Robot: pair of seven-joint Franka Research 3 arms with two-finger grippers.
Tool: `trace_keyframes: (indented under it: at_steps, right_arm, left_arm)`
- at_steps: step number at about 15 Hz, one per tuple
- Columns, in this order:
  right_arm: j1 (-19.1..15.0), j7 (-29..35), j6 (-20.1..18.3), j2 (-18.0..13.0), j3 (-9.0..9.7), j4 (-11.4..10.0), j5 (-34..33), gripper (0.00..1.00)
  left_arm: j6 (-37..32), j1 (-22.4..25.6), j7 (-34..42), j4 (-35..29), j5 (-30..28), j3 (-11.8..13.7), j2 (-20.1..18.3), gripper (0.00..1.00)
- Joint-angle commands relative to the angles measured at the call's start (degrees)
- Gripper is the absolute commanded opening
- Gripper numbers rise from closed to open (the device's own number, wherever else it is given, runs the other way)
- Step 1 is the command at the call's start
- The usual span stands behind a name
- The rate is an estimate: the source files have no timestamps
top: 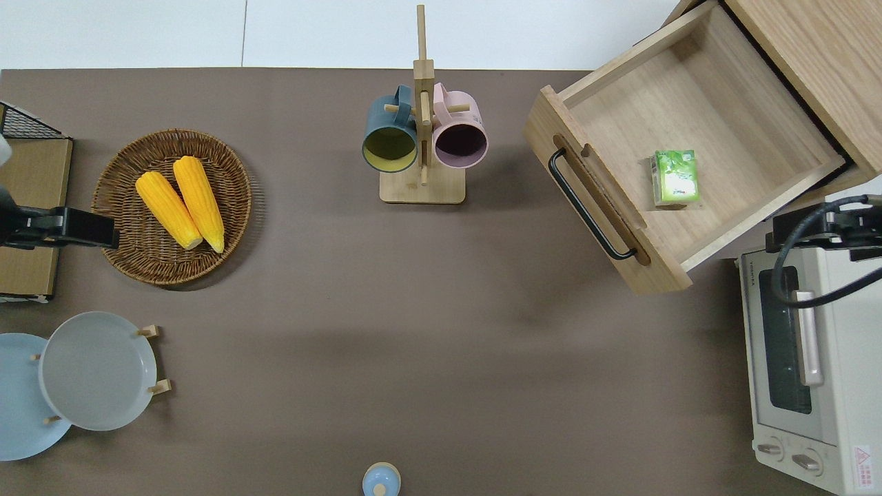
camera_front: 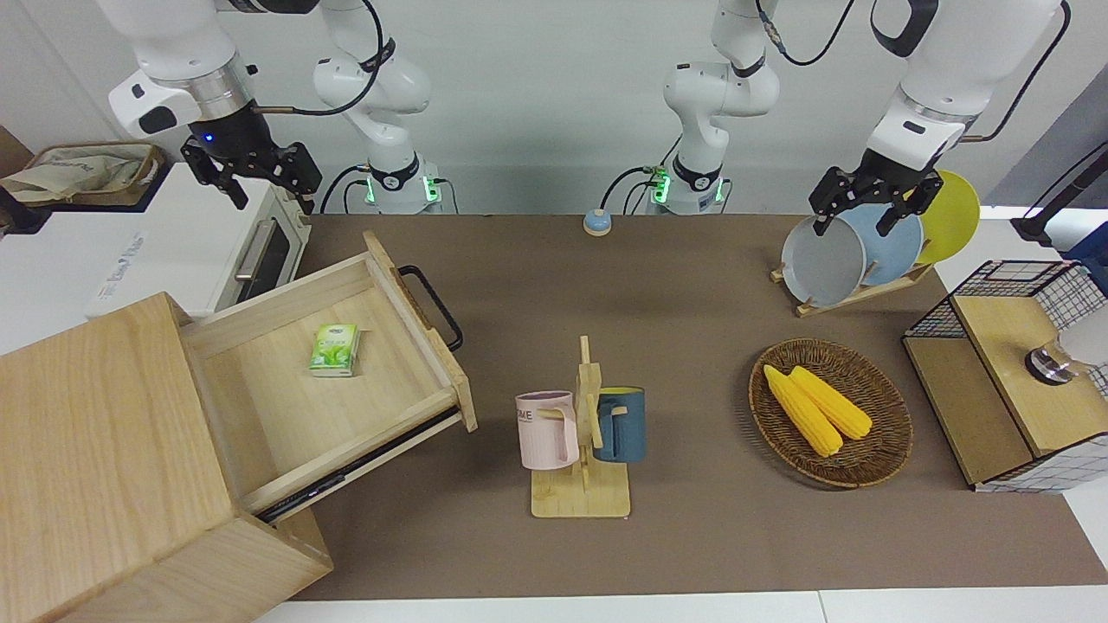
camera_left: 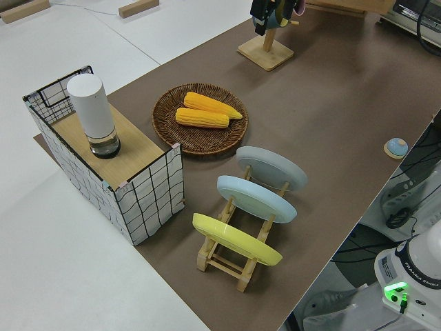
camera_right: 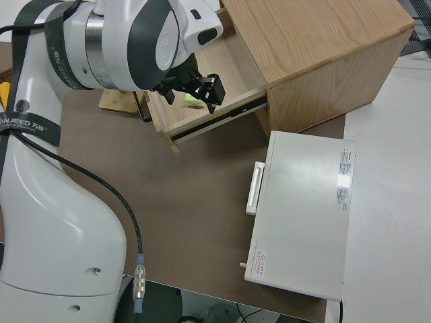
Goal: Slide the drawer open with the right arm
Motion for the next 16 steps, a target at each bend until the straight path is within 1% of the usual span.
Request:
trace_keyframes:
  at_steps: [1,2,6,9,11,13,16]
  right_arm:
    - [-1.2,-0.9,0.3,-0.1,0.34,-0.7,2.0,0.985]
    - [-1.1,-1.0,0.3,0.3,0.34,-0.7,1.8,0.985]
    - [-1.1,-0.9,0.3,0.3,0.34,-0.7,1.7,0.985]
    - [-0.5,-0.4,1.0,2.4,0.25,-0.8,1.3,0.985]
    - [-0.4,-1.0,1.3,2.6,0.25,-0.8,0.7,0.985]
    - [-0.2,-1.1,2.5,2.7,0.25,-0.8,0.4,0.985]
    - [0.0,-1.2,3.3,3.0,0.86,-1.0,-1.5,0.985]
  left_arm:
    - [0.1,-1.0,0.5,1.1,0.9,1.0,0.7,1.0]
    - [0.1,-1.0,0.5,1.1,0.8,1.0,0.7,1.0]
    - [0.1,-1.0,0.5,1.1,0.8,1.0,0.7,1.0]
    - [0.1,-1.0,0.5,1.1,0.9,1.0,0.7,1.0]
    - [0.1,-1.0,0.5,1.1,0.8,1.0,0.7,1.0]
    - [0.1,-1.0,0.5,1.1,0.8,1.0,0.7,1.0]
    - [0.1,-1.0,0.5,1.1,0.8,1.0,0.7,1.0]
